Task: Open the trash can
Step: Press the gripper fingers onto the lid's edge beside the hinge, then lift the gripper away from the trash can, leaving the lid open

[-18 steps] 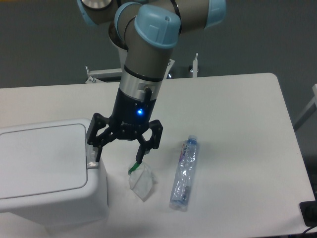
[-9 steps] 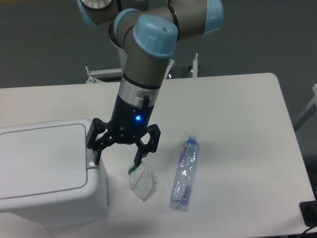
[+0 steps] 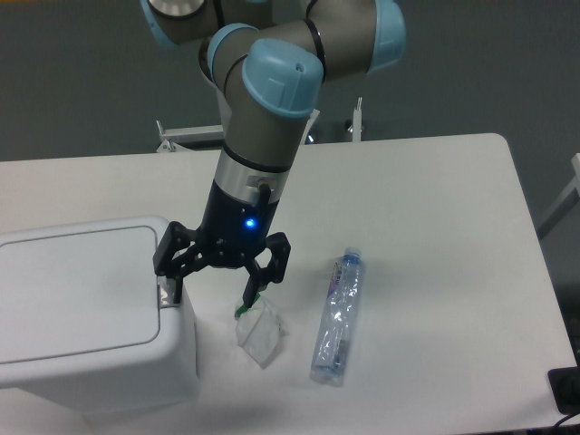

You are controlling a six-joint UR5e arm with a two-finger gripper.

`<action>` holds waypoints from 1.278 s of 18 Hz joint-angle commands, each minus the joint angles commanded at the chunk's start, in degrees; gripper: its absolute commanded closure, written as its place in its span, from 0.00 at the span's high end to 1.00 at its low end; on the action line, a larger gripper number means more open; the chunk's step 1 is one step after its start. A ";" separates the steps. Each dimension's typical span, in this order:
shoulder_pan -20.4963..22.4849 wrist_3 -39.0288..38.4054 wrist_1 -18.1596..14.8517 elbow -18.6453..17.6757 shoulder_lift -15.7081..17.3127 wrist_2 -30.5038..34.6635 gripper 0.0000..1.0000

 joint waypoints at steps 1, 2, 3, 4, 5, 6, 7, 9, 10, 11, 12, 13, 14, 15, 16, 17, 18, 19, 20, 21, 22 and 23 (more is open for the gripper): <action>0.00 -0.09 0.44 0.00 0.00 0.00 1.00; 0.00 -0.09 0.62 0.00 -0.09 0.00 1.00; 0.00 -0.09 0.70 -0.26 0.00 0.00 1.00; 0.00 -0.09 0.70 -0.35 0.00 0.00 1.00; 0.00 -0.09 0.70 -0.35 -0.09 0.00 1.00; 0.00 0.00 0.70 -0.35 0.00 0.00 1.00; 0.00 0.00 0.70 -0.35 0.00 0.00 1.00; -0.09 0.00 0.70 -0.44 -0.18 0.00 1.00; -0.09 -0.09 0.70 -0.35 -0.18 0.00 1.00; -0.09 -0.09 0.62 -0.18 -0.18 -0.09 1.00; -0.09 -0.35 0.62 0.26 -0.18 -0.17 1.00; -0.09 -0.35 2.36 0.79 0.00 -0.26 1.00; 0.00 0.08 3.51 2.01 0.17 -0.09 1.00; 0.17 0.09 3.43 3.59 0.09 0.00 1.00; 0.61 0.09 3.26 5.08 0.00 0.09 1.00; 1.49 0.17 3.51 6.92 -0.26 0.17 1.00; 2.80 0.35 3.60 7.81 -0.26 0.70 1.00; 5.07 0.79 3.78 8.78 -0.26 2.53 1.00; 6.40 0.97 3.78 9.49 -0.26 3.59 1.00; 7.63 1.14 3.96 9.75 -0.26 4.73 1.00; 10.17 2.71 4.04 9.76 -0.18 6.40 1.00; 11.94 4.46 4.04 9.49 0.00 7.90 1.00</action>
